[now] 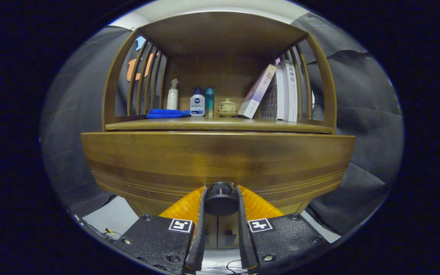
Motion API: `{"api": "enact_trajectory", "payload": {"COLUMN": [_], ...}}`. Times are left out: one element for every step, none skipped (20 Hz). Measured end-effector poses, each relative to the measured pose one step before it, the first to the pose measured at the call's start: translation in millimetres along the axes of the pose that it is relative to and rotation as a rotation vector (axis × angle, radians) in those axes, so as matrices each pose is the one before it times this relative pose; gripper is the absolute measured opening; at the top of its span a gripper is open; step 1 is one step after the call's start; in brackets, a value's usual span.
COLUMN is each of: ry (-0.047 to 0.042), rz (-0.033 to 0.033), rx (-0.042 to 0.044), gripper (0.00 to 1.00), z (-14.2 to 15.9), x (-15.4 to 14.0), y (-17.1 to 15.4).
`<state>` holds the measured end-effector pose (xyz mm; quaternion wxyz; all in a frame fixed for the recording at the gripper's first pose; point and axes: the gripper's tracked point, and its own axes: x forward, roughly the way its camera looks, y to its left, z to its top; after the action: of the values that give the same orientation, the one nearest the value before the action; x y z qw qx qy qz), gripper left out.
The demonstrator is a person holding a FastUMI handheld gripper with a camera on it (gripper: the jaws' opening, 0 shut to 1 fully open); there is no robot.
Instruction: Pull open the drawer, take out the items inside it, and place them on the countertop above the cabinet.
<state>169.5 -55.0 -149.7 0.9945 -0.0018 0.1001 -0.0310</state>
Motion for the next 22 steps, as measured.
{"api": "enact_trajectory", "payload": {"ry": [-0.00138,0.0049,0.00609,0.0027,-0.00016,-0.00181,0.00146,0.00264,0.00513,0.00523,0.00434,0.00118,-0.00714,-0.00205,0.00568,0.00324,0.00216,0.00025,0.00062,0.00099,0.00075,0.00044], "rz": [-0.00193,0.0012,0.00651,0.00635,0.00227,0.00069,0.00053,0.00287,0.00234,0.00095,0.00051,0.00277,-0.00136,-0.0008,0.00074,0.00329,0.00318,0.00254,0.00393,0.00522,0.00187,-0.00068], "rx": [-0.00188,0.00802,0.02032,0.00871,-0.00276,-0.00804,-0.00184,0.01014,0.01162,0.00712,0.00265,0.00372,-0.00296,-0.00093,0.00279,0.00296,0.00216,-0.00283,-0.00286,-0.00382,-0.00037,0.00048], "gripper": [0.4,0.4,0.4,0.4,0.4,0.4,0.4,0.4,0.4,0.4,0.4,0.4,0.4,0.4,0.4,0.4,0.4,0.4,0.4,0.4,0.4,0.4], "z": [-0.81,-2.62,-1.46,-2.03,-0.73,-2.16,-0.8,-2.82,-2.37,-2.46,-3.48,-3.25,-0.2,-3.55,-1.45,-0.98,-2.92,-1.0,-1.53,-2.02,-2.02,-0.73], "x": [-5.47,-6.9,-6.65,-5.55,-5.79,-5.86,-5.2,-5.03,-4.59,-5.17,-4.22,-5.64,-6.9,-1.38,-6.07,-5.1,-4.93,-4.83,-4.29,-4.17,-3.81,-2.89], "y": [-1.4,-1.16,-0.26,0.56,-0.12,-1.16,-0.81,0.02,-0.6,-0.96,-0.37,-0.12,0.11,-1.11,-1.17,1.12,0.16,0.89,0.97,1.5,0.02,-0.05]}}
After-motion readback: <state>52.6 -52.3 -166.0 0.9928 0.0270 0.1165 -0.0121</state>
